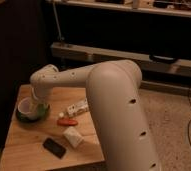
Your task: Place the ceramic cup in the ceramic bowl
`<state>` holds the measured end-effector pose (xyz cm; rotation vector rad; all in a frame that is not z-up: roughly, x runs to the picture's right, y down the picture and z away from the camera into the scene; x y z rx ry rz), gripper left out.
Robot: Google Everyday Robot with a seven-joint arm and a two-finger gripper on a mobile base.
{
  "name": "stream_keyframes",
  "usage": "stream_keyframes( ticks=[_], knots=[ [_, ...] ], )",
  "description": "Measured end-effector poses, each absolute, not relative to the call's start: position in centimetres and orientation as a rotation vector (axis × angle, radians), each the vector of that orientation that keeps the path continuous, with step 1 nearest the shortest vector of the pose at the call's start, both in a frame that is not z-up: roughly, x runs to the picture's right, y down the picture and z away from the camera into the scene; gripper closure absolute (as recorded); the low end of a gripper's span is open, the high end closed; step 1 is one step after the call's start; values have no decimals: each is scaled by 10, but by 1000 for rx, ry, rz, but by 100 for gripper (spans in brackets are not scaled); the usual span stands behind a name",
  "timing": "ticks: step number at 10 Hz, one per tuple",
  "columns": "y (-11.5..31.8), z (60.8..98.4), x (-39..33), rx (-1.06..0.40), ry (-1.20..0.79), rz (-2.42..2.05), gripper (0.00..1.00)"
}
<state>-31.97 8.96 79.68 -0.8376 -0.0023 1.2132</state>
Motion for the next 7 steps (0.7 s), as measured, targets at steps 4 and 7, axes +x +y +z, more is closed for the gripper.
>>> stream_keyframes(
  ticks=[4, 7],
  knots=[
    [91, 793, -319, -844, -7, 1207, 12],
    [92, 790, -318, -846, -10, 1202, 6]
  ],
)
